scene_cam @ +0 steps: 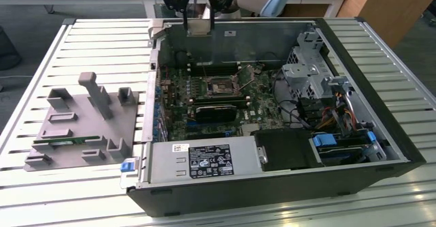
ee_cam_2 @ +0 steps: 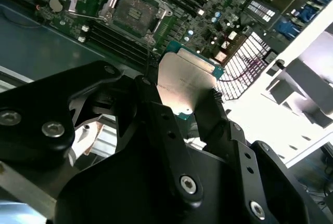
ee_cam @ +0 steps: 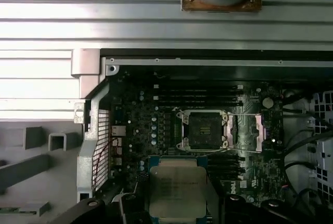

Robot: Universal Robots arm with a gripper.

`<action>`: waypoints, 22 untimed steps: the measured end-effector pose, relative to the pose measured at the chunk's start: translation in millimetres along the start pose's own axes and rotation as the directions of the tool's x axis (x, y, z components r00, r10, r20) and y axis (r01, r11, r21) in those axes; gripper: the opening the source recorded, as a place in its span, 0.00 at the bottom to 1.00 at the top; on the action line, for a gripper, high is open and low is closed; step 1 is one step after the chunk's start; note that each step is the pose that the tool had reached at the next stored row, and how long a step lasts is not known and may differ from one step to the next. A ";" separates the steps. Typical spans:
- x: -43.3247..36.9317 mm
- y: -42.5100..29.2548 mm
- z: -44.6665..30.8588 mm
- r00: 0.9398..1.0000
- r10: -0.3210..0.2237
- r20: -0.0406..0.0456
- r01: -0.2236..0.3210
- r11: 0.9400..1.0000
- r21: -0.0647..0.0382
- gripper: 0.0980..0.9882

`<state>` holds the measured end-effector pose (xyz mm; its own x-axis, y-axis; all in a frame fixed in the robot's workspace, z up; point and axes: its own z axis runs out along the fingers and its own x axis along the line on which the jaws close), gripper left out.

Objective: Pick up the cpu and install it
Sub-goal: 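Pick up the cpu and move it towards the insertion slot, then place the cpu into insertion slot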

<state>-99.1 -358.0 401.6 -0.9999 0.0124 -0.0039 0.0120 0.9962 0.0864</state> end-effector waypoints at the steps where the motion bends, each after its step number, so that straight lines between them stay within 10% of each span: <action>1: -3.2 0.7 0.2 1.000 0.000 0.000 0.000 1.000 0.000 0.48; 12: -44.6 4.6 1.8 1.000 0.000 0.000 0.000 1.000 0.000 0.48; 22: -52.9 4.7 2.2 1.000 0.002 0.000 -0.002 1.000 0.000 0.48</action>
<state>-46.2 -353.8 400.1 -0.9999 0.0146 -0.0038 0.0143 0.9962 0.0862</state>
